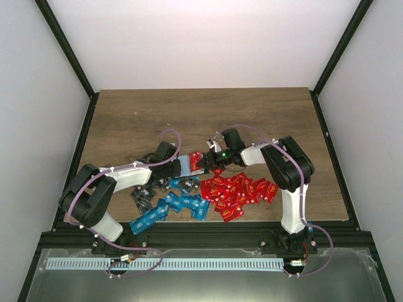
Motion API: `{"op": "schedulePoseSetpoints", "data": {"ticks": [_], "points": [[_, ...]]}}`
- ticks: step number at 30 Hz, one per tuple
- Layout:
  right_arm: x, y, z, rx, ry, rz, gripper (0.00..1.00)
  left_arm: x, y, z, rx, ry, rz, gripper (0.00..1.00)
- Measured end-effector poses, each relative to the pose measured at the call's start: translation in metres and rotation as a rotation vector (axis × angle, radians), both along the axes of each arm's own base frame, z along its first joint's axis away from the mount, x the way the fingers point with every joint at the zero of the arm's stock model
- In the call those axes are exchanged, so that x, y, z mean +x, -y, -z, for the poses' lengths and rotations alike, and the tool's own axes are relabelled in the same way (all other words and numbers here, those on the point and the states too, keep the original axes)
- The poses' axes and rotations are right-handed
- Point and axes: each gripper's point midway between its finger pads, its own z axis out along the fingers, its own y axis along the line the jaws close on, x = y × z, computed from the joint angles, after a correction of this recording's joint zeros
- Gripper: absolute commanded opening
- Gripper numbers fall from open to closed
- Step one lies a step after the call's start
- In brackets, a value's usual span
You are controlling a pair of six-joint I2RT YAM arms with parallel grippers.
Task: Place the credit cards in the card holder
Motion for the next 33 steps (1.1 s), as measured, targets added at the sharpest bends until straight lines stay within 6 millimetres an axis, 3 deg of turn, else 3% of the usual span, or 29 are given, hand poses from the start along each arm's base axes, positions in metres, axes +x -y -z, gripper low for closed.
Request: {"op": "schedulePoseSetpoints", "data": {"ticks": [13,33], "points": [[0.000,-0.005,0.000,0.029,-0.011,-0.008,0.01,-0.005,-0.010,0.003,0.029,-0.012,-0.033,0.04],[-0.004,-0.012,0.002,0.044,-0.032,-0.018,0.01,-0.005,-0.010,0.004,0.025,-0.008,-0.035,0.04]]}}
